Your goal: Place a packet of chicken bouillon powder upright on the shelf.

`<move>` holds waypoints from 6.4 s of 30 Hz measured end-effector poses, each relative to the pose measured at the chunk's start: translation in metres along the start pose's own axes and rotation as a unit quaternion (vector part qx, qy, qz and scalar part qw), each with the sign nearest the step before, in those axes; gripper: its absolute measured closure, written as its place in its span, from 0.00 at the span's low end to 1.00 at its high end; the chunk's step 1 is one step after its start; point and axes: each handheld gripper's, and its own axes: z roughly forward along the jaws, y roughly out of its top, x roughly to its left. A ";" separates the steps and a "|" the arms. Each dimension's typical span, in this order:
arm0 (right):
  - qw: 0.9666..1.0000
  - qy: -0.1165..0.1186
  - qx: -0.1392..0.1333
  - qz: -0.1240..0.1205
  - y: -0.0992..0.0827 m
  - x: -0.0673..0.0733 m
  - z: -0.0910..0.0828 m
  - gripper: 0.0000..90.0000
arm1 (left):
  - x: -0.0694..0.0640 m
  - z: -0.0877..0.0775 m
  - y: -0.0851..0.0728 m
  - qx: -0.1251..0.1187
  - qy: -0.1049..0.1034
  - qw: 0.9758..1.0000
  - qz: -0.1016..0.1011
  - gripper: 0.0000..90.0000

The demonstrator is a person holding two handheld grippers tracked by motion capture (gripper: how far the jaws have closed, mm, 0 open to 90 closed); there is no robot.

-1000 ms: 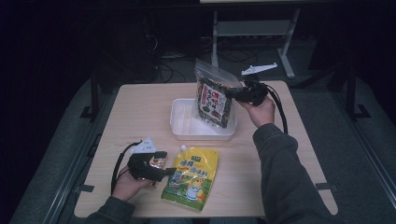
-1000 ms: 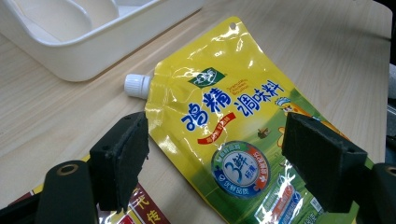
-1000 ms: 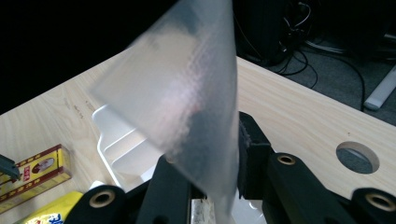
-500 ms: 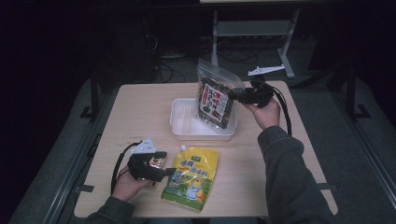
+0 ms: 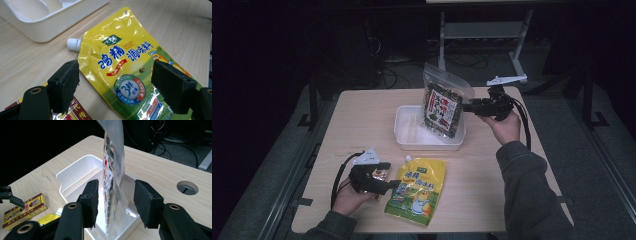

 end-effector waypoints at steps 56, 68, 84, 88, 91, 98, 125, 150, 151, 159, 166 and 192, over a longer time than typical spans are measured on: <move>0.997 0.061 0.043 0.012 -0.064 0.039 -0.014 0.41 | -0.002 -0.002 -0.004 0.008 0.019 1.000 0.000 0.24; 0.995 0.073 0.060 0.017 -0.081 0.049 -0.006 0.37 | -0.005 -0.004 -0.006 0.010 0.032 0.999 -0.001 0.22; 0.993 0.093 0.078 0.008 -0.094 0.066 0.006 0.35 | -0.005 -0.007 -0.011 0.013 0.044 0.999 -0.008 0.20; 0.992 0.093 0.083 0.006 -0.095 0.069 0.007 0.35 | -0.006 -0.006 -0.010 0.014 0.043 0.999 -0.006 0.20; 0.992 0.095 0.086 0.008 -0.098 0.073 0.009 0.36 | -0.007 -0.006 -0.010 0.015 0.042 0.999 -0.003 0.20; 0.991 0.096 0.097 0.007 -0.105 0.077 0.014 0.35 | -0.008 -0.004 -0.008 0.017 0.038 0.999 0.002 0.20; 0.988 0.080 0.132 -0.003 -0.122 0.094 0.031 0.35 | -0.012 -0.001 -0.006 0.016 0.030 0.999 0.006 0.20; 0.982 0.069 0.175 0.003 -0.119 0.090 0.057 0.37 | -0.011 -0.004 -0.005 0.011 0.030 0.999 0.006 0.20; 0.982 0.068 0.177 0.006 -0.119 0.090 0.059 0.37 | -0.011 -0.004 -0.005 0.011 0.030 0.999 0.006 0.20; 0.977 0.072 0.198 0.022 -0.122 0.082 0.073 0.46 | -0.011 -0.004 -0.004 0.011 0.030 0.999 0.006 0.20; 0.973 0.086 0.210 0.041 -0.125 0.077 0.085 0.63 | -0.011 -0.003 -0.004 0.012 0.029 0.999 0.006 0.20; 0.975 0.127 0.179 0.044 -0.117 0.080 0.070 0.99 | -0.009 0.002 -0.006 0.020 0.024 1.000 0.003 0.20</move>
